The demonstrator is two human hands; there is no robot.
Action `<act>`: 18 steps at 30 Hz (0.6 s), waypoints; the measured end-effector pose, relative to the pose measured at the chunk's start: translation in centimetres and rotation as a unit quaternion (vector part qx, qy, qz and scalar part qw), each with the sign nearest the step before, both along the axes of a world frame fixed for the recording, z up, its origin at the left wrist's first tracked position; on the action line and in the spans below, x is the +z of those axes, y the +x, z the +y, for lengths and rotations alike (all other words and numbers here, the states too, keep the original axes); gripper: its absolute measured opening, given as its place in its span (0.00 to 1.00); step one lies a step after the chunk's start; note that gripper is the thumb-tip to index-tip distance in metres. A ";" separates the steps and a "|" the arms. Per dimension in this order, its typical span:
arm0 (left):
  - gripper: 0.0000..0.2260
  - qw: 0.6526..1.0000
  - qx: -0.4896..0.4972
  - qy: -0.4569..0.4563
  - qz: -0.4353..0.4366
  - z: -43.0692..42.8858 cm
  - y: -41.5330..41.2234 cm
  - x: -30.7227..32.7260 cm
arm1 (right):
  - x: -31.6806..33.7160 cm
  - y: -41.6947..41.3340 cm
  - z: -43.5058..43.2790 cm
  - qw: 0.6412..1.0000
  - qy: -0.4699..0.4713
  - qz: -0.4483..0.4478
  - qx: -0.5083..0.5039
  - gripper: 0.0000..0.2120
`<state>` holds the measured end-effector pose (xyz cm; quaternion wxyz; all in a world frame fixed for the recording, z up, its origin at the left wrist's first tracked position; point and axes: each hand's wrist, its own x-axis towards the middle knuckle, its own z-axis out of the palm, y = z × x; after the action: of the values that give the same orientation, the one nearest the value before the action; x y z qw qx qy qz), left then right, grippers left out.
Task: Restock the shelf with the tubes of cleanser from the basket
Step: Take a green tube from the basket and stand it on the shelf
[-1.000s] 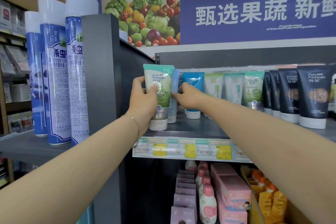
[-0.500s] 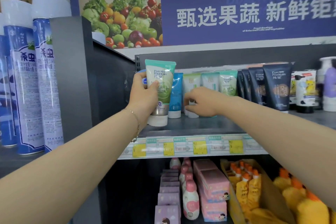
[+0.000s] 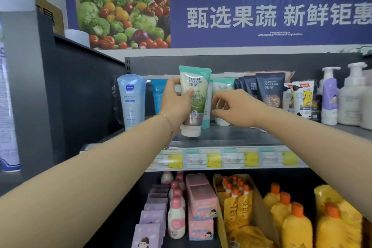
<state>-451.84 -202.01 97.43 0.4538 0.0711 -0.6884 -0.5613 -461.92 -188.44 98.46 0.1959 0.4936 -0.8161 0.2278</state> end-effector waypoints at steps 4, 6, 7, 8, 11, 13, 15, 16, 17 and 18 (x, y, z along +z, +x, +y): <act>0.09 1.000 -0.008 0.011 -0.001 2.3 -2.5 -0.1 | 0.0 -0.9 1.5 0.989 -0.078 -0.123 0.005 0.11; 0.10 1.000 -0.007 0.016 0.004 3.3 -3.6 -0.2 | -0.1 -1.4 1.9 0.979 -0.094 -0.182 0.018 0.10; 0.10 1.000 -0.006 0.022 0.004 3.7 -4.2 -0.3 | -0.1 -1.7 2.1 0.974 -0.102 -0.202 0.017 0.10; 0.11 1.000 -0.003 0.031 0.002 4.0 -4.8 -0.3 | -0.2 -2.0 2.4 0.970 -0.111 -0.217 0.015 0.10; 0.12 0.999 0.017 0.050 -0.005 4.6 -6.2 -0.4 | -0.7 -2.7 2.9 0.956 -0.147 -0.255 0.015 0.12; 0.13 0.997 0.038 0.063 0.000 4.9 -6.8 -0.4 | -1.0 -3.2 2.9 0.945 -0.165 -0.281 0.018 0.13; 0.16 0.995 0.064 0.072 -0.002 5.1 -7.3 -0.6 | -1.3 -3.5 2.8 0.937 -0.177 -0.300 0.016 0.13; 0.17 0.995 0.072 0.071 -0.005 5.2 -7.5 -0.6 | -1.4 -3.6 2.7 0.934 -0.184 -0.306 0.017 0.13; 0.17 0.995 0.077 0.069 -0.007 5.3 -7.7 -0.6 | -1.3 -3.7 2.7 0.929 -0.194 -0.314 0.021 0.13; 0.17 0.995 0.079 0.067 -0.008 5.3 -7.8 -0.6 | -1.2 -3.8 2.7 0.922 -0.207 -0.325 0.027 0.14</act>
<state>-459.67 -196.70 96.84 0.4855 0.1593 -0.6453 -0.5679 -465.77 -185.79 97.25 0.0113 0.3624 -0.7561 0.5449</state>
